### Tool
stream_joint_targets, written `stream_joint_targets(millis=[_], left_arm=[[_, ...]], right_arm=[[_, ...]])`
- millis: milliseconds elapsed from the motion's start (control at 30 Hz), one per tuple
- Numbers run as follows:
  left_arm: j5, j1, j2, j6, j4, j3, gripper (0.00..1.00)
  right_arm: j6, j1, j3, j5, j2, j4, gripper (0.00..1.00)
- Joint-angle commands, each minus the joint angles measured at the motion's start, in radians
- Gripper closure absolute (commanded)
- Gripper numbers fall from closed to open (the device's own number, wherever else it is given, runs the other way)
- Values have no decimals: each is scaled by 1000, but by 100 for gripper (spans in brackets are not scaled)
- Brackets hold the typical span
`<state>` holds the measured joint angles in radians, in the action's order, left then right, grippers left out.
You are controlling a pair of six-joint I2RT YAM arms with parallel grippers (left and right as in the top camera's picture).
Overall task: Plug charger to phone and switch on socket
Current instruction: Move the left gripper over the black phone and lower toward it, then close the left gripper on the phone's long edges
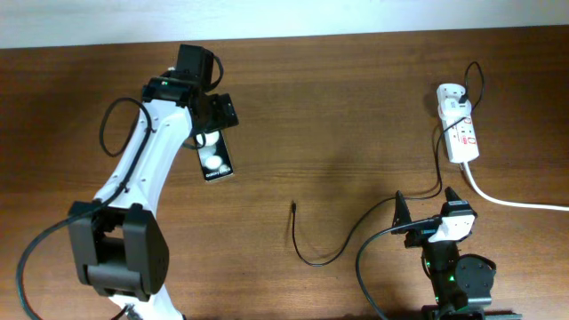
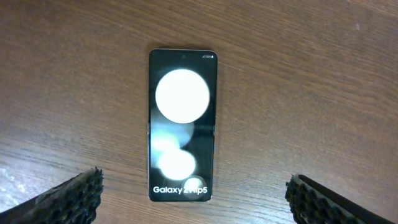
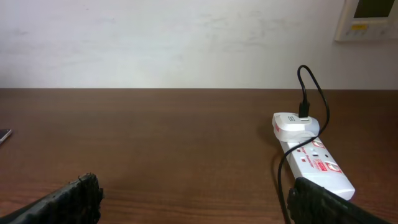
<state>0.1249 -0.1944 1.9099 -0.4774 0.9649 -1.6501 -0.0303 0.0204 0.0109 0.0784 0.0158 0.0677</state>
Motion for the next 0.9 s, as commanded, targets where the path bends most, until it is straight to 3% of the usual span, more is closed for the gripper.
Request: stream_joint_targets(millis=[0, 233, 333, 767, 867], left_arm=[[22, 2, 100, -54, 7, -20, 1], [-8, 22, 191, -45, -4, -24, 1], [-182, 105, 242, -3, -2, -35, 1], [-64, 37, 243, 66, -14, -39, 1], [-68, 48, 269, 90, 56, -153, 1]], right_arm=[[-12, -8, -5, -4, -8, 5, 1], [-12, -8, -5, -5, -8, 5, 1], [-11, -8, -5, -5, -8, 5, 1], [-12, -8, -5, -4, -8, 5, 1], [-12, -8, -5, -4, -8, 5, 1]])
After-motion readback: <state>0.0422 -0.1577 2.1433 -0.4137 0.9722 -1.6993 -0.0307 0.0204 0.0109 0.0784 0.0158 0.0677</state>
